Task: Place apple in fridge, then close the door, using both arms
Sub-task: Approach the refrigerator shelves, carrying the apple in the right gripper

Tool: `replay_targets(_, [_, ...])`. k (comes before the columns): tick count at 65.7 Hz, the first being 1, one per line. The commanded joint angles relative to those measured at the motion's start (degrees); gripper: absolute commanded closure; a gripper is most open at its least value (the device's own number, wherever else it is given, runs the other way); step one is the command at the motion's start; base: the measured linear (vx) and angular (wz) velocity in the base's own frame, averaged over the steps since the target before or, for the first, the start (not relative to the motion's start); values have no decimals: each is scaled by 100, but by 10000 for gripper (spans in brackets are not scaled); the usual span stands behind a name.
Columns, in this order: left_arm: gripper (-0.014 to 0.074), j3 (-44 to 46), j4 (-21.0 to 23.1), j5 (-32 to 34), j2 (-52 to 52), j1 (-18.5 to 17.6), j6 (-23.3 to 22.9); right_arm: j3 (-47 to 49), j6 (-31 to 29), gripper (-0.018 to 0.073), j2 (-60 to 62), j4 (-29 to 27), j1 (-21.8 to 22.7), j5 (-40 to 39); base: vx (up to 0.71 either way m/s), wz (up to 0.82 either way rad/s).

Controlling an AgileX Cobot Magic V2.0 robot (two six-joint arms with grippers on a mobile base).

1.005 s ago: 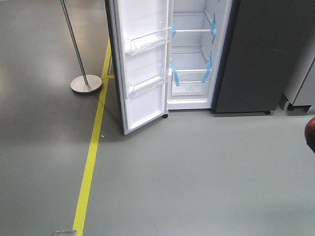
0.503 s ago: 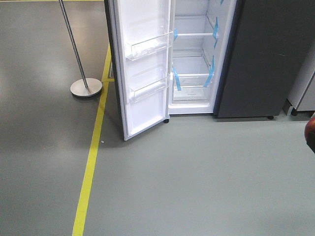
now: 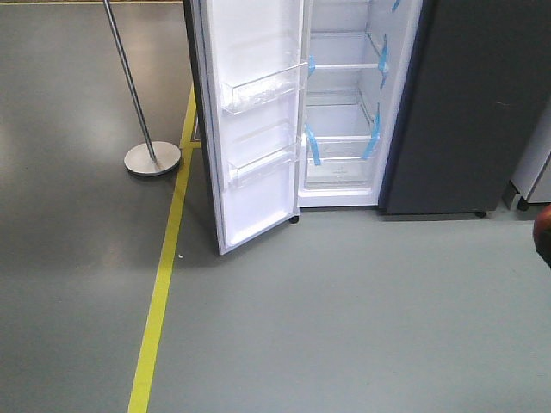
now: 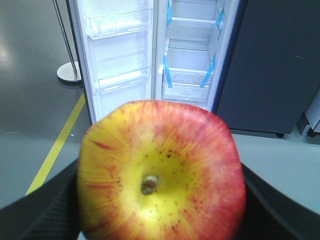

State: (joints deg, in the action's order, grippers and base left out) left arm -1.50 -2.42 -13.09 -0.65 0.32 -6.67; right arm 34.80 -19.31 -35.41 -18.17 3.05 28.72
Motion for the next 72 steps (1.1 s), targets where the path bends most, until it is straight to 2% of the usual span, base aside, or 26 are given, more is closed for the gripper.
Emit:
replay_targets(1, [602,-107,49,417,-84,-43,-17,159,-36,372,15,-38,6,-502,7,2])
replay_targets(72, [602,-107,49,417,-84,-43,-17,159,-36,372,15,-38,6,-496,8,2])
